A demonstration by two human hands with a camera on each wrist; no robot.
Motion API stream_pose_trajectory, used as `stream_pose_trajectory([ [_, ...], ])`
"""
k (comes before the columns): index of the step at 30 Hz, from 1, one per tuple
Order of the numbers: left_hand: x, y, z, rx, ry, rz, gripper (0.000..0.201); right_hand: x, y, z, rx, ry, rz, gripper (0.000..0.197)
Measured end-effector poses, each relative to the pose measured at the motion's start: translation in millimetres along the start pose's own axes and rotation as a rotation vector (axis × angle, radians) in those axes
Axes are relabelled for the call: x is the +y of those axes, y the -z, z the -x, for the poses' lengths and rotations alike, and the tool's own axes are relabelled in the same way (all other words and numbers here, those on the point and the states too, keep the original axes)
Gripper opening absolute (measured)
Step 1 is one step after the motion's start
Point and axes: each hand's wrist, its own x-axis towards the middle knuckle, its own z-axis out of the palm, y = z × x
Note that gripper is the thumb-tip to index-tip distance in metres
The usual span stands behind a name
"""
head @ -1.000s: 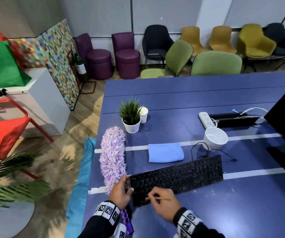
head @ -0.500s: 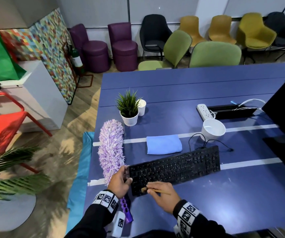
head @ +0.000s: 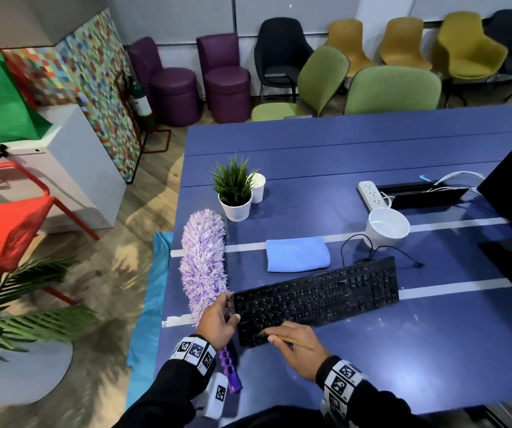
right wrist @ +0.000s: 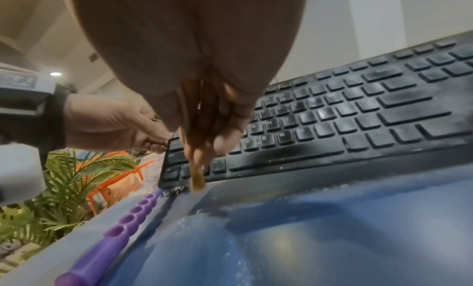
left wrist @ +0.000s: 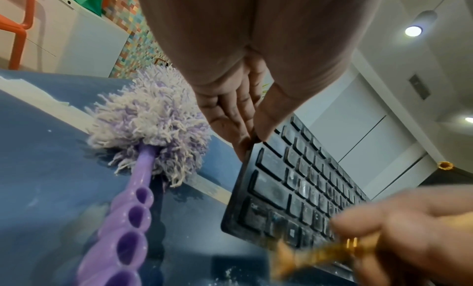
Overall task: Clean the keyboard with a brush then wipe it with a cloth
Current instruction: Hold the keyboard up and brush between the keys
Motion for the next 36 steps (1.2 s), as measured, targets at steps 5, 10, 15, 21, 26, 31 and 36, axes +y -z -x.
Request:
stream_pose_trajectory([
  [5, 1.6, -1.1, -1.1, 0.006, -0.002, -0.02, 0.045, 3.9, -8.8, -0.3, -0.053, -0.023, 0.076, 0.042],
  [10, 6.4, 0.2, -2.6, 0.008, -0.016, 0.007, 0.043, 0.5, -5.5, -4.0, -0.004, 0.02, 0.089, 0.034],
  [15, 4.2, -0.9, -2.3, 0.007, -0.015, 0.008, 0.04, 3.8, -10.6, -3.4, -0.081, 0.02, 0.109, 0.037],
  [21, 5.9, -1.7, -2.6, 0.024, -0.033, 0.005, 0.044, -13.6, -22.7, -10.6, -0.139, 0.102, 0.125, 0.043],
  [26, 4.5, 0.7, -2.7, 0.02, -0.026, 0.015, 0.045, 1.6, -0.7, -6.1, 0.056, 0.042, 0.119, 0.032],
  [31, -3.2, 2.8, -4.5, 0.022, -0.034, -0.001, 0.046, 33.8, 42.5, 16.1, 0.348, -0.145, 0.142, 0.023],
  [36, -3.9, 3.5, -7.1, 0.016, -0.039, -0.002, 0.043, 18.8, 24.1, 14.3, 0.135, -0.048, 0.137, 0.044],
])
